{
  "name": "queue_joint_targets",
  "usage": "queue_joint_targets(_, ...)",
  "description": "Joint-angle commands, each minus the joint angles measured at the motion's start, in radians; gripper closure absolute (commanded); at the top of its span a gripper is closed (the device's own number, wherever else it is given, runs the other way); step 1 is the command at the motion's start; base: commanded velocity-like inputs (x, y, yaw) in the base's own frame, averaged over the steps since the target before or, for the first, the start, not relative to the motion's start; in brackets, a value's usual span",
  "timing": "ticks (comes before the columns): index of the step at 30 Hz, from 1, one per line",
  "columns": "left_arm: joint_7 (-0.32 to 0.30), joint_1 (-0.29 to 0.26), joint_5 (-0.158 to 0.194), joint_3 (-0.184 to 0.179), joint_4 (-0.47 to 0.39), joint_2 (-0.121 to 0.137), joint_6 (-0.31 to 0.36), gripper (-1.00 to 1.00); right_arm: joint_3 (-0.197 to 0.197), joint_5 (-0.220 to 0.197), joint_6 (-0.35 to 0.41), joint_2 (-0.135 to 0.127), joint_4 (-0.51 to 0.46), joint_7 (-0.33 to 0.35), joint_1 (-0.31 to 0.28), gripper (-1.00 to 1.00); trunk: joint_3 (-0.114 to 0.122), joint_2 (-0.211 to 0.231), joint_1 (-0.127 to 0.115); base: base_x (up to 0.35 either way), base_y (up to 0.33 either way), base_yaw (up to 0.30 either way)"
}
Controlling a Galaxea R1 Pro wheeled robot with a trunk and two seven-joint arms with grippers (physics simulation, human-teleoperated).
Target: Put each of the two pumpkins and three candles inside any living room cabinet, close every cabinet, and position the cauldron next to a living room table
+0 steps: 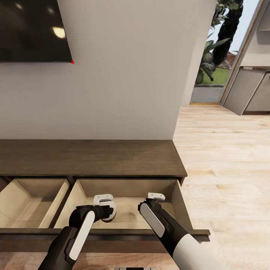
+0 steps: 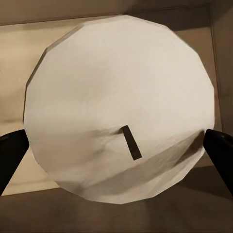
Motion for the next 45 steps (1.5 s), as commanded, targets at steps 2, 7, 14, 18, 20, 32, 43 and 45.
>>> queue_joint_targets(2, 0.001, 0.0, 0.0, 0.0, 0.0, 0.0, -0.003, 1.0, 0.0, 0.0, 0.0, 0.0, 0.0, 0.0, 0.0, 1.0, 0.0, 0.0, 0.0, 0.0, 0.0, 0.0)
queue_joint_targets(7, 0.001, 0.0, -0.001, 0.0, 0.0, 0.0, -0.007, 1.0, 0.001, 0.0, 0.0, 0.0, -0.001, 0.01, 0.0, 1.0, -0.008, 0.0, 0.001, 0.0, 0.0, 0.0)
queue_joint_targets(14, 0.001, 0.0, 0.0, 0.0, 0.0, 0.0, -0.009, 1.0, 0.002, 0.0, 0.001, 0.0, -0.001, 0.029, 0.0, -1.0, -0.008, 0.0, 0.001, 0.0, 0.0, 0.0)
queue_joint_targets(18, 0.001, 0.0, -0.001, 0.0, 0.0, 0.0, -0.009, 1.0, 0.002, 0.0, 0.0, 0.0, -0.001, 0.03, 0.0, -1.0, -0.008, 0.0, 0.001, 0.0, 0.0, 0.0)
queue_joint_targets(20, 0.001, 0.0, 0.0, 0.0, 0.0, 0.0, -0.01, -1.0, 0.002, 0.0, 0.0, 0.0, -0.001, 0.03, 0.0, -1.0, -0.008, 0.0, 0.001, 0.0, 0.0, 0.0)
queue_joint_targets(32, 0.001, 0.0, 0.001, 0.0, 0.0, 0.0, -0.007, -1.0, 0.002, 0.0, 0.0, 0.0, -0.001, 0.03, 0.0, -1.0, 0.012, 0.001, -0.001, 0.0, 0.0, 0.0)
queue_joint_targets(43, 0.008, -0.001, -0.001, 0.004, -0.003, -0.038, 0.007, -1.0, 0.002, 0.0, 0.0, 0.0, -0.002, 0.03, 0.0, -1.0, 0.053, 0.01, -0.01, -0.01, 0.0, 0.0)
queue_joint_targets(45, 0.008, -0.002, 0.0, 0.005, -0.003, -0.039, 0.008, -1.0, 0.001, 0.0, 0.0, 0.0, -0.003, 0.03, 0.0, -1.0, 0.06, 0.024, -0.017, -0.204, 0.0, 0.0)
